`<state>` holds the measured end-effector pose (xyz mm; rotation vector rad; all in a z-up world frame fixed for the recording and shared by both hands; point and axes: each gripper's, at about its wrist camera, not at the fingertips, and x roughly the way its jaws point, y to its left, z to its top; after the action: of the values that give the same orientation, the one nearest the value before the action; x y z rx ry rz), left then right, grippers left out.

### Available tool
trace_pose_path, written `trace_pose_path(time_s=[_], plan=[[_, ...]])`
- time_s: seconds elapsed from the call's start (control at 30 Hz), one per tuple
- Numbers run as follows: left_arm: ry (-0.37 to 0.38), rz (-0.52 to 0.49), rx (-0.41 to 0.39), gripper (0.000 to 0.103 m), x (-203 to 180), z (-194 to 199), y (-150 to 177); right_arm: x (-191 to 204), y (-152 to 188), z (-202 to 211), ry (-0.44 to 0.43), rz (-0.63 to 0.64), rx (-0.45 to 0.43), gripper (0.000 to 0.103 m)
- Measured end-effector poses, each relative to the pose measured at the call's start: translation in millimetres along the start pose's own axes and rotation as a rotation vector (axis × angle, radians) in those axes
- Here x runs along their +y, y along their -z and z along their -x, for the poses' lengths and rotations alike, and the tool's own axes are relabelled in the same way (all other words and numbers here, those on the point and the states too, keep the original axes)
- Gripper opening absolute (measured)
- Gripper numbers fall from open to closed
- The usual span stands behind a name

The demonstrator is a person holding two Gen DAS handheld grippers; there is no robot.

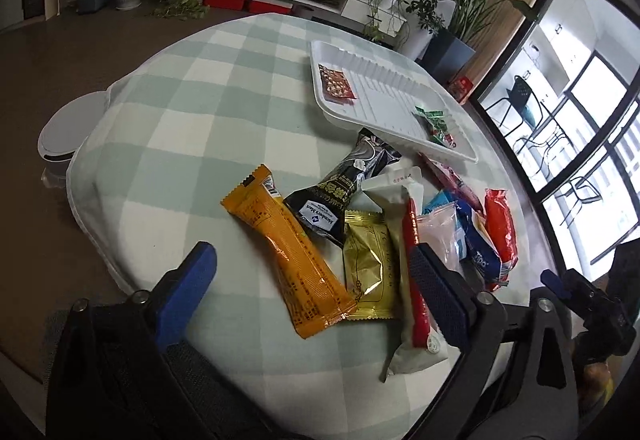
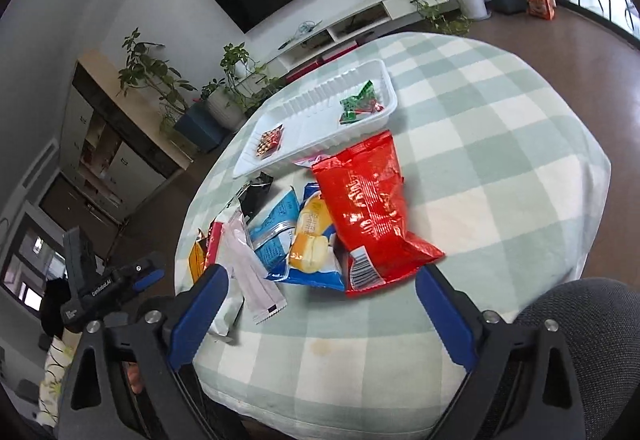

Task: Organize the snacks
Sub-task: 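Withdraw both tools from the tray back toward the snack pile, then grasp the orange bar packet with the left tool and lift it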

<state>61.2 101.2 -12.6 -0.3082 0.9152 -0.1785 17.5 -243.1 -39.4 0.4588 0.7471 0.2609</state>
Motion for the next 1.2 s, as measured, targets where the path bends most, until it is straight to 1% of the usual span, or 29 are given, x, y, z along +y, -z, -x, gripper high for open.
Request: trace_pose_path(time_s=[0.03, 0.07, 0.17, 0.27, 0.47, 0.53, 0.57, 0.6, 0.63, 0.67, 0.7, 0.8, 0.9, 1.03, 1.07, 1.1, 1.2], plan=[[0.0, 0.003, 0.014, 0.078, -0.1, -7.6, -4.3, 0.8, 0.5, 0.5, 0.002, 0.011, -0.006, 0.097], [0.002, 0.01, 0.029, 0.068, 0.2, -13.1, -5.2, 0.9, 1.0, 1.1, 0.003, 0.017, -0.011, 0.097], [-0.019, 0.018, 0.068, 0.068, 1.7, -25.9, -4.6, 1.8, 1.3, 4.0, 0.005, 0.025, -0.037, 0.097], [-0.039, 0.027, 0.098, 0.068, 5.8, -34.6, -2.9, 2.2, 1.7, 5.5, 0.026, 0.04, -0.052, 0.097], [-0.063, 0.027, 0.131, 0.068, 13.4, -50.8, -6.9, 4.0, 1.9, 2.4, 0.041, 0.056, -0.051, 0.097], [-0.072, 0.015, 0.132, 0.068, 13.0, -54.2, -8.2, 4.0, 2.4, 2.3, 0.038, 0.056, -0.051, 0.097], [-0.072, 0.011, 0.132, 0.064, 12.9, -55.5, -9.0, 3.4, 2.1, 2.2, 0.039, 0.055, -0.051, 0.097], [-0.072, 0.003, 0.134, 0.057, 12.6, -56.6, -9.6, 2.8, 1.5, 1.8, 0.041, 0.053, -0.052, 0.097], [-0.074, -0.007, 0.136, 0.053, 12.5, -57.5, -10.4, 2.3, 1.2, 2.0, 0.042, 0.052, -0.054, 0.097], [-0.069, -0.015, 0.14, 0.043, 12.6, -58.2, -10.7, 1.9, 1.2, 2.1, 0.043, 0.052, -0.055, 0.096], [-0.068, -0.02, 0.146, 0.037, 13.3, -59.4, -11.5, 1.2, 1.0, 1.9, 0.043, 0.049, -0.054, 0.096], [-0.061, -0.031, 0.153, 0.032, 15.5, -58.9, -12.2, 0.4, 1.8, 1.1, 0.041, 0.041, -0.05, 0.096], [-0.059, -0.061, 0.163, 0.032, 13.5, -59.4, -12.1, 1.8, 3.1, 0.6, 0.048, 0.048, -0.044, 0.095], [-0.075, -0.117, 0.179, 0.032, 8.9, -60.5, -10.6, 3.3, 3.6, -0.9, 0.072, 0.061, -0.035, 0.095], [-0.079, -0.128, 0.181, 0.03, 8.2, -60.5, -10.6, 3.3, 3.3, -1.2, 0.078, 0.064, -0.033, 0.095], [-0.076, -0.14, 0.184, 0.025, 7.7, -60.4, -10.3, 3.4, 3.0, -1.5, 0.086, 0.067, -0.031, 0.095], [-0.07, -0.176, 0.194, 0.019, 6.8, -58.9, -8.3, 4.6, 1.1, -2.2, 0.112, 0.087, -0.026, 0.095]])
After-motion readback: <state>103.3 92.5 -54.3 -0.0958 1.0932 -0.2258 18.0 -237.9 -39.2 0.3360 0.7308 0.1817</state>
